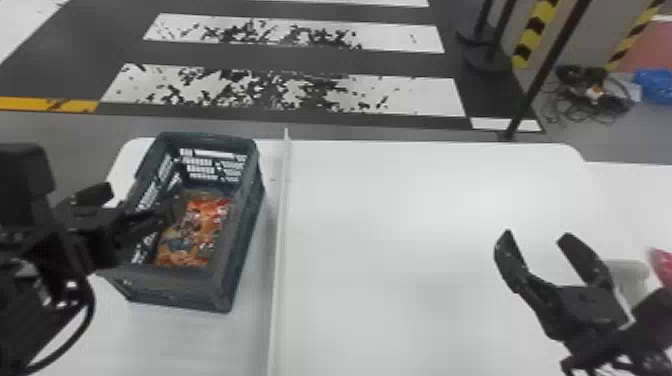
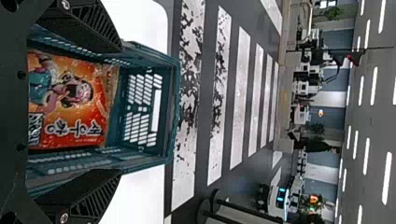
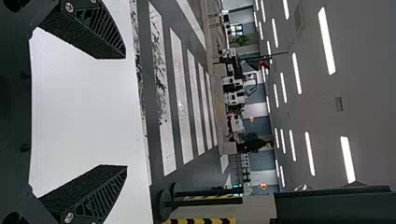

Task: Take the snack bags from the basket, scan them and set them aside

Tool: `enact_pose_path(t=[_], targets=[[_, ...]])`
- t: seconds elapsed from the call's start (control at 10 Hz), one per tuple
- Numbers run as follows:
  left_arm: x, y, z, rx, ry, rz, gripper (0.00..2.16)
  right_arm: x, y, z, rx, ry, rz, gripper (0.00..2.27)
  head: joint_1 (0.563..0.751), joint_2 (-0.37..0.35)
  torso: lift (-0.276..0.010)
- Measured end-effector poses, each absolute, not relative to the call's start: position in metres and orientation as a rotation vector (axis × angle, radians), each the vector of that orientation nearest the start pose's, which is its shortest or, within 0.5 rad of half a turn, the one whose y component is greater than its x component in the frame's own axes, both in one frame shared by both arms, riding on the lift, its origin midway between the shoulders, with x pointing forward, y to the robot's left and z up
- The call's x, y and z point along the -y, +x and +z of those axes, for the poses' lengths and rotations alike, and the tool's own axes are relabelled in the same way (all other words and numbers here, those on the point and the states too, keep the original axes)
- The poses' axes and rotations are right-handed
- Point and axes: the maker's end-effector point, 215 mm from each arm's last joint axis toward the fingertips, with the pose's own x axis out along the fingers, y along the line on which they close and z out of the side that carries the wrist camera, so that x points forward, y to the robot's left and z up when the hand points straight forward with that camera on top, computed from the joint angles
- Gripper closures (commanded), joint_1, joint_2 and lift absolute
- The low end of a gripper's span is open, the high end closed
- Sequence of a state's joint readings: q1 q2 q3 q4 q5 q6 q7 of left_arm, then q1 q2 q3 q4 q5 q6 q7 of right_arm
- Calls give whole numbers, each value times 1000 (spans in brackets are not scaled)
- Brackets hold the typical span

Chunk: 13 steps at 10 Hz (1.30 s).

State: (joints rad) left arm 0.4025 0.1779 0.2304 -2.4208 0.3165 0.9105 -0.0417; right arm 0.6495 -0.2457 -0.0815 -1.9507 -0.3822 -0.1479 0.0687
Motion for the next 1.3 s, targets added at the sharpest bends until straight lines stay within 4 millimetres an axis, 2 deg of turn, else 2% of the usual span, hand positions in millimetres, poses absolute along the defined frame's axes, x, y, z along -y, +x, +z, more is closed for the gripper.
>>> enact_pose_path(t=[0.2, 0.6, 0.8, 1.1, 1.3], targets=[[-299, 462, -353, -489, -45, -29, 87, 297, 392, -395, -118, 122, 66, 90, 695, 3, -75], [-293, 490, -410, -653, -44, -32, 87, 294, 391, -413, -159, 123, 76, 90, 695, 0, -75], [-290, 498, -434, -756, -21, -29, 87, 297, 391, -418, -168, 122, 73, 90, 695, -8, -75], [-286, 504, -452, -862, -3, -17, 83, 302, 390, -423, -179, 120, 67, 93, 695, -20, -75], [-289, 500, -467, -965, 3, -3, 93, 305, 392, -426, -182, 120, 65, 93, 695, -21, -75]])
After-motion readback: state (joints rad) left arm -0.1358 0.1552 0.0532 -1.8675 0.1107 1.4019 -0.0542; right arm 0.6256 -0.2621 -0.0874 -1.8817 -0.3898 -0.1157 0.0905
